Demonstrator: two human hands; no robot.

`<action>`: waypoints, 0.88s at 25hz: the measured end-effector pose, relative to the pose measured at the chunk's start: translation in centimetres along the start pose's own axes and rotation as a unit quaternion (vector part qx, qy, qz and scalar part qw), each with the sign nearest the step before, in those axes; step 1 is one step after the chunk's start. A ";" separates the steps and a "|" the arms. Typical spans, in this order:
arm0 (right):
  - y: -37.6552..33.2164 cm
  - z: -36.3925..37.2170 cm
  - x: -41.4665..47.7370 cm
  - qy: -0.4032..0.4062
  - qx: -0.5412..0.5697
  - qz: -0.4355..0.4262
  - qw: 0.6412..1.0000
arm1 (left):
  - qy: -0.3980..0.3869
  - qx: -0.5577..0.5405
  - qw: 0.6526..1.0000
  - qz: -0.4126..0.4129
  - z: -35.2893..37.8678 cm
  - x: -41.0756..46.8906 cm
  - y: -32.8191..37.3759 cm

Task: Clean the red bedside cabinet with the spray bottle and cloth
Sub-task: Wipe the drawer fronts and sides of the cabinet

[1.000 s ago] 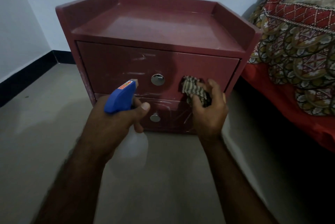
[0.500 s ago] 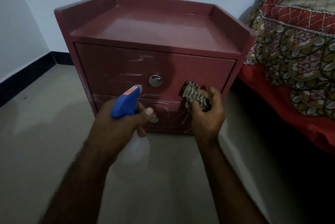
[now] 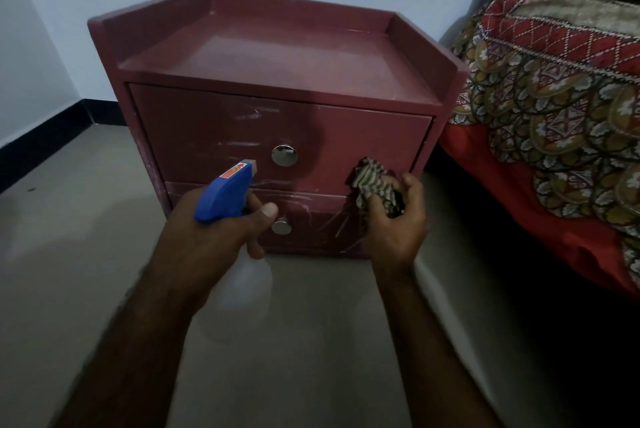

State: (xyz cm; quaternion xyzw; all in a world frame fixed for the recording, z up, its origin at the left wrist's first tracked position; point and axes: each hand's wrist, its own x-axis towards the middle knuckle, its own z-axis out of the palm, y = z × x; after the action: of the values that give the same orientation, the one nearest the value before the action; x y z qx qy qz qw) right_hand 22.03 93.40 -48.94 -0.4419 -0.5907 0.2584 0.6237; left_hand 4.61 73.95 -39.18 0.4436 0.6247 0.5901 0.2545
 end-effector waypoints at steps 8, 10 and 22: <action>-1.7 -1.0 1.6 0.033 0.012 -0.033 0.999 | -0.005 0.008 1.000 0.005 0.1 0.0 0.0; -2.6 -0.8 2.6 0.055 0.016 -0.051 0.997 | -0.003 0.003 1.000 0.009 0.1 -0.1 -0.2; 0.1 -2.0 1.2 0.078 -0.004 0.023 0.997 | -0.002 0.001 1.000 -0.008 0.2 -0.2 0.2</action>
State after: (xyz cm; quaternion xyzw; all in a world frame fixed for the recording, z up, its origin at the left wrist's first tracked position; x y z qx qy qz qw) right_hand 24.22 93.97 -48.22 -0.4769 -0.5308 0.2348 0.6601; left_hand 4.94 73.85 -39.10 0.4401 0.6282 0.5864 0.2604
